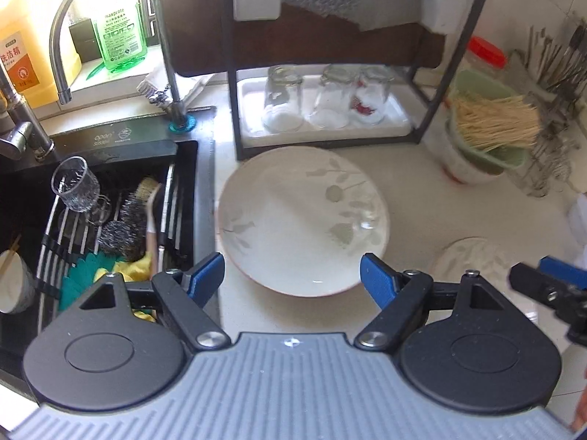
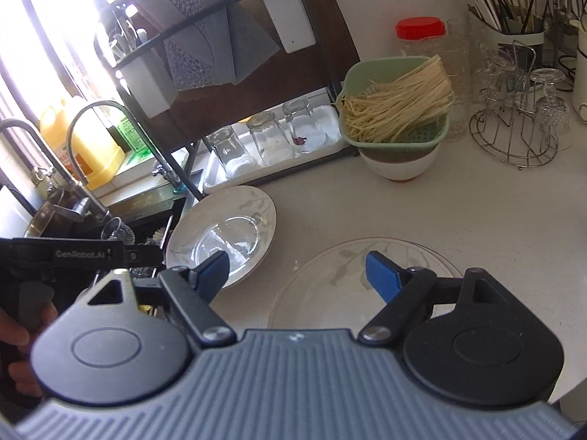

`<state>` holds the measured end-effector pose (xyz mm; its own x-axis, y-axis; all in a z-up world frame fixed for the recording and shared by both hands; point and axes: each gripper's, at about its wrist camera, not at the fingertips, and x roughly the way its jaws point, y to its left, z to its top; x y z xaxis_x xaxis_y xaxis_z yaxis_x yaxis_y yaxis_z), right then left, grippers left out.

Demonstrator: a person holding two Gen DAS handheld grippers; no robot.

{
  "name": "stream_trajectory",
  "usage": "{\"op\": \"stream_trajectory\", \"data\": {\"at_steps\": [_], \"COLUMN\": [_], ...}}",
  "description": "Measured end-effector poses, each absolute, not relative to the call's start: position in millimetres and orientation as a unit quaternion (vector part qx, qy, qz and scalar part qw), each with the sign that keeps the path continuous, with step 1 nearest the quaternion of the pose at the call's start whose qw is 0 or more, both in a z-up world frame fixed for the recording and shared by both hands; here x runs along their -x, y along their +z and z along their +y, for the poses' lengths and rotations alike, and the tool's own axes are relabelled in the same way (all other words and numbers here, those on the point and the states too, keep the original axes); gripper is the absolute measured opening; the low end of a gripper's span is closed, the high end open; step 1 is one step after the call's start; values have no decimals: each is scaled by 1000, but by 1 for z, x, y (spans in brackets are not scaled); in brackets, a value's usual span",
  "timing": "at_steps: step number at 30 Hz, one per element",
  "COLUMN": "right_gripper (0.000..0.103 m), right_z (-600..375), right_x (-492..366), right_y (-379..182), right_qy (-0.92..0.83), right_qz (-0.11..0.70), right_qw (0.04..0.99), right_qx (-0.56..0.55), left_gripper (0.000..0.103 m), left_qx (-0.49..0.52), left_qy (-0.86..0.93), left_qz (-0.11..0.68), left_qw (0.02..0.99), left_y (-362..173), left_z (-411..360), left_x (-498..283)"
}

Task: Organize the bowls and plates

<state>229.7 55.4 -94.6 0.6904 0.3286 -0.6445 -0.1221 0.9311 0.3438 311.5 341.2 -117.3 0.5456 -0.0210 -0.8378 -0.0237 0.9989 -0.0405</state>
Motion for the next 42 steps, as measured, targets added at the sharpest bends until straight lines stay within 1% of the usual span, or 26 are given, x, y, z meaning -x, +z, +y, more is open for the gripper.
{"op": "stream_trajectory", "data": {"at_steps": [2, 6, 7, 10, 13, 14, 15, 20, 21, 26, 27, 31, 34, 35, 36, 42], "right_gripper": [82, 78, 77, 71, 69, 67, 64, 54, 50, 44, 42, 38, 30, 25, 23, 24], "right_z": [62, 77, 82, 95, 106, 110, 115, 130, 132, 138, 139, 140, 141, 142, 142, 132], "right_x": [-238, -256, -260, -272, -285, -290, -295, -321, -325, -345, -348, -358, -362, -364, -365, -364], "right_y": [-99, -111, -113, -118, -123, -126, -129, -148, -152, -168, -171, -180, -185, -188, -190, -195], "right_qy": [123, 125, 127, 136, 144, 145, 144, 134, 131, 122, 120, 116, 115, 117, 118, 128], "right_qz": [376, 393, 396, 405, 409, 411, 413, 431, 435, 454, 457, 466, 471, 473, 477, 480], "right_qw": [908, 901, 899, 895, 891, 890, 889, 883, 882, 874, 872, 866, 862, 860, 857, 843], "right_qx": [-137, -138, -136, -130, -138, -136, -133, -129, -127, -127, -127, -139, -147, -152, -156, -205], "left_gripper": [83, 83, 81, 76, 69, 64, 61, 39, 38, 29, 28, 27, 25, 25, 25, 25], "left_qx": [28, 40, 43, 50, 56, 57, 58, 33, 38, 50, 54, 54, 66, 69, 69, 100], "left_qy": [-1, 0, 0, 0, -3, -4, -6, -17, -18, -26, -30, -50, -56, -62, -66, -70], "left_qz": [483, 494, 497, 504, 511, 514, 518, 520, 519, 523, 521, 523, 532, 534, 536, 552], "left_qw": [875, 868, 866, 863, 858, 856, 854, 854, 854, 851, 851, 849, 842, 840, 839, 825], "left_y": [-126, -144, -149, -161, -174, -179, -183, -200, -201, -208, -208, -211, -215, -215, -215, -212], "left_z": [351, 370, 374, 385, 395, 397, 399, 403, 406, 414, 415, 414, 417, 418, 418, 427], "left_x": [-320, -335, -338, -347, -360, -365, -370, -391, -394, -407, -409, -417, -421, -422, -423, -425]}}
